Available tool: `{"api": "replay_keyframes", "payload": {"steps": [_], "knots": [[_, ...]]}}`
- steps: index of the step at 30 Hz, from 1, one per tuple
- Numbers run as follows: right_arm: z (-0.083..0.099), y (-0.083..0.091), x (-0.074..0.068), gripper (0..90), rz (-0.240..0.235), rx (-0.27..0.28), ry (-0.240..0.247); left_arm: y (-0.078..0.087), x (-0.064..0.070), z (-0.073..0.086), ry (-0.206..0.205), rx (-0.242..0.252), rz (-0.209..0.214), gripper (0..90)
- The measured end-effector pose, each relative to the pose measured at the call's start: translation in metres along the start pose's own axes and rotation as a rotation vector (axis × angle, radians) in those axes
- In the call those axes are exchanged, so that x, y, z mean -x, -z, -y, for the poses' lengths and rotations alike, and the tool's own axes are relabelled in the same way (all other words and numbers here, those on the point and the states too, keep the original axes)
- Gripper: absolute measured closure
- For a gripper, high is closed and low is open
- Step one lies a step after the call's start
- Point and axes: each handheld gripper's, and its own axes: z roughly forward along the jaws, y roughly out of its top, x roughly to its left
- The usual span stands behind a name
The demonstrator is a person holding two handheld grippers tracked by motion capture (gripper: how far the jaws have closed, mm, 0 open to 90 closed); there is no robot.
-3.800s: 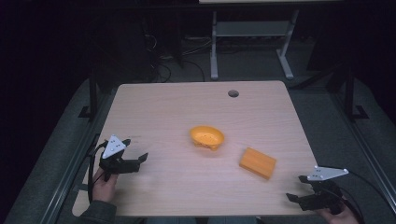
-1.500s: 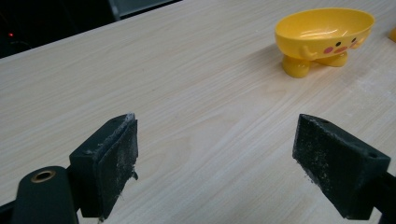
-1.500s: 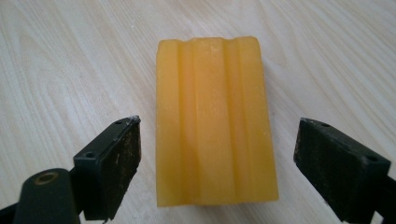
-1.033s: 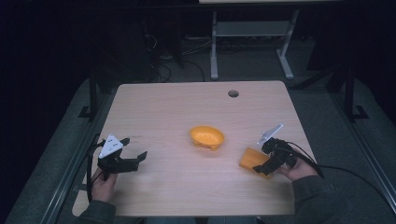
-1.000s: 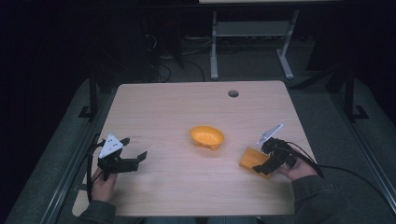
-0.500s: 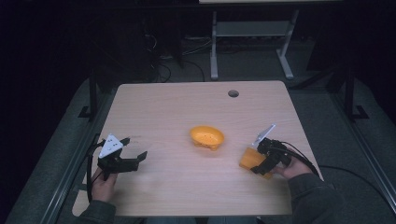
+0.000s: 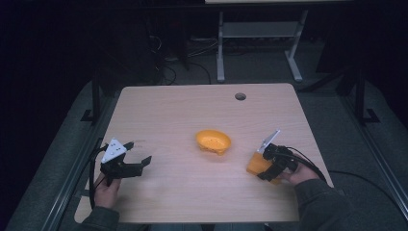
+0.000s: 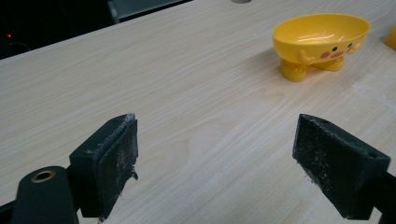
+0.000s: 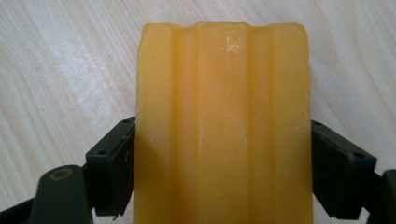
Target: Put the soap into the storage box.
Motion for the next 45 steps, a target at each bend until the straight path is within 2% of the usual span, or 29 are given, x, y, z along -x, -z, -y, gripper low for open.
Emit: {"api": "replay_keyframes", "payload": {"steps": [9,12,30,45], "knots": [[0.000,0.002,-0.002,20.6,0.000,0.004,0.013,0.001,-0.001,0.000,0.010,0.007,-0.003,13.4],[-0.001,0.005,-0.001,20.6,-0.014,0.029,0.010,0.001,-0.001,0.000,0.010,0.008,-0.005,13.4],[-0.029,0.019,0.004,20.6,-0.009,0.043,0.049,0.002,-0.002,0.000,0.011,0.002,-0.010,13.4],[-0.050,0.024,0.010,20.6,-0.012,0.041,0.075,0.002,-0.003,0.000,0.014,0.006,-0.011,13.4]]}}
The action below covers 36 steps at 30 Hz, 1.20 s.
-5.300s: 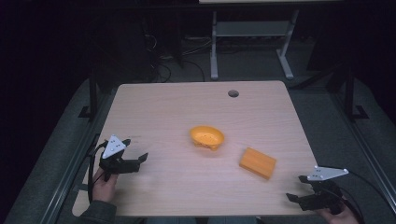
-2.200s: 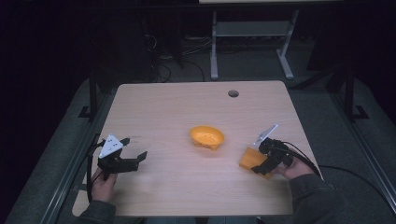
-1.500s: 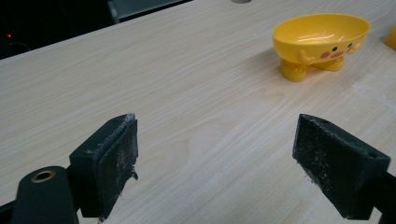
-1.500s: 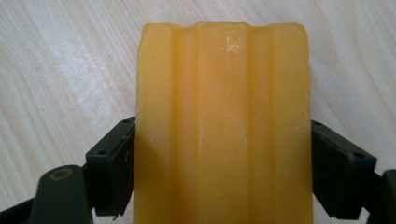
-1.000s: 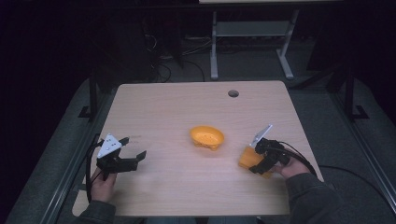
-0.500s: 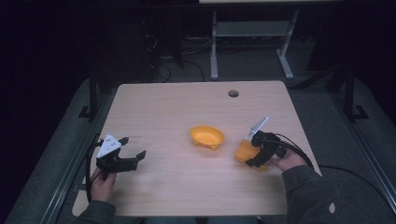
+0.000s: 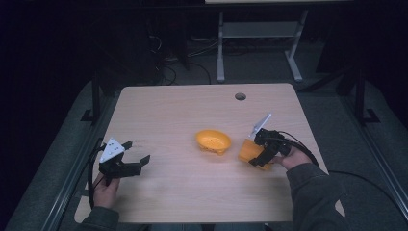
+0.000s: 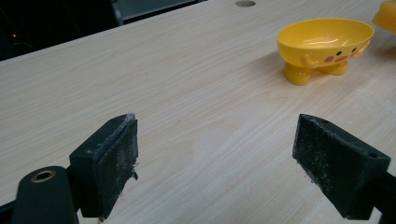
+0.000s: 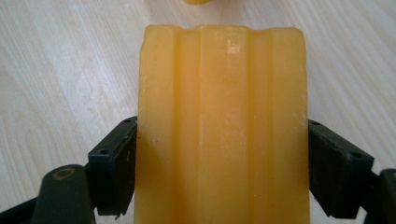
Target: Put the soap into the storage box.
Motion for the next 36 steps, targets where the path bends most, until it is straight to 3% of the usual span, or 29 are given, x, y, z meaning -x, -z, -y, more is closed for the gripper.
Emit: {"api": "replay_keyframes", "payload": {"steps": [36], "knots": [[-0.054,0.012,0.005,20.6,-0.002,0.018,0.085,0.001,-0.002,0.000,0.010,0.009,-0.006,13.4]]}}
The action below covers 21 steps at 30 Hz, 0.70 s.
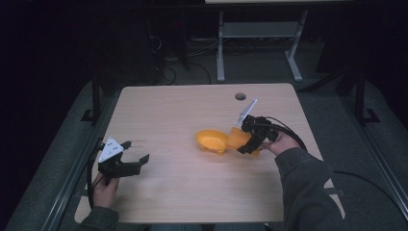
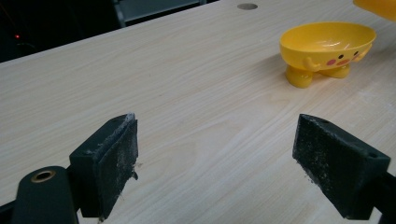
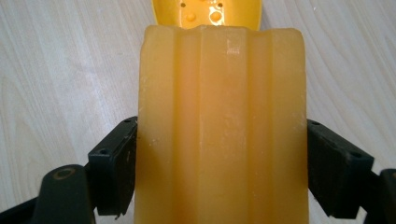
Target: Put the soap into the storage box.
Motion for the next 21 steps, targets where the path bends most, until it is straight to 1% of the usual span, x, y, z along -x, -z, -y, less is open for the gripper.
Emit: {"api": "replay_keyframes", "payload": {"steps": [2,3,4,8,9,13,17,21], "knots": [[-0.003,0.000,0.000,20.6,0.000,-0.003,0.005,0.000,0.000,0.000,0.003,0.003,0.000,13.4],[-0.005,0.000,0.001,20.6,0.002,0.008,0.012,0.000,0.000,0.000,0.004,0.002,0.000,13.4],[-0.005,0.000,0.001,20.6,0.002,0.008,0.012,0.000,0.000,0.000,0.004,0.002,0.000,13.4],[-0.011,0.000,0.002,20.6,0.004,-0.006,0.022,0.000,0.000,0.000,0.005,0.005,-0.001,13.4],[-0.015,0.000,0.002,20.6,0.004,-0.004,0.027,0.000,0.000,0.000,0.006,0.005,-0.001,13.4],[-0.021,0.000,0.003,20.6,0.001,0.009,0.034,0.001,-0.001,0.000,0.005,0.003,0.001,13.4],[-0.030,-0.003,0.004,20.6,0.005,-0.002,0.054,0.001,-0.001,0.000,0.004,0.002,0.001,13.4],[-0.036,-0.004,0.005,20.6,0.003,0.001,0.061,0.001,-0.001,0.000,0.007,0.005,0.003,13.4]]}}
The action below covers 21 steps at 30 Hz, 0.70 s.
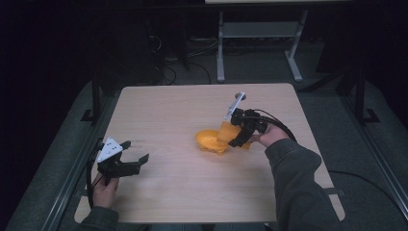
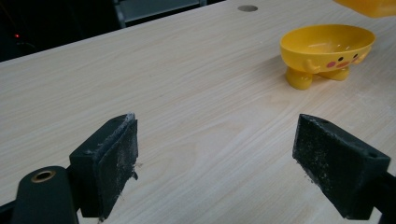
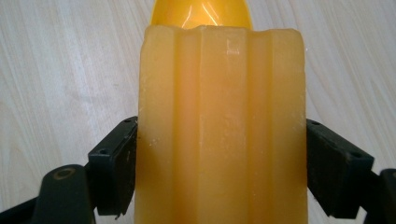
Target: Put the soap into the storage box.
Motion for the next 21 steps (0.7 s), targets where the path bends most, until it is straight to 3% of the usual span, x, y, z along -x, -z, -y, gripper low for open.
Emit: {"api": "replay_keyframes", "payload": {"steps": [4,8,21], "knots": [[-0.003,0.000,0.002,20.6,-0.008,0.020,0.005,0.000,0.000,0.000,-0.002,0.000,0.000,13.4],[-0.009,-0.003,0.003,20.6,-0.004,-0.001,0.013,0.000,0.000,0.000,-0.001,-0.002,0.000,13.4],[-0.027,-0.004,0.005,20.6,-0.012,0.007,0.042,0.000,0.000,0.000,0.009,0.001,0.000,13.4]]}}
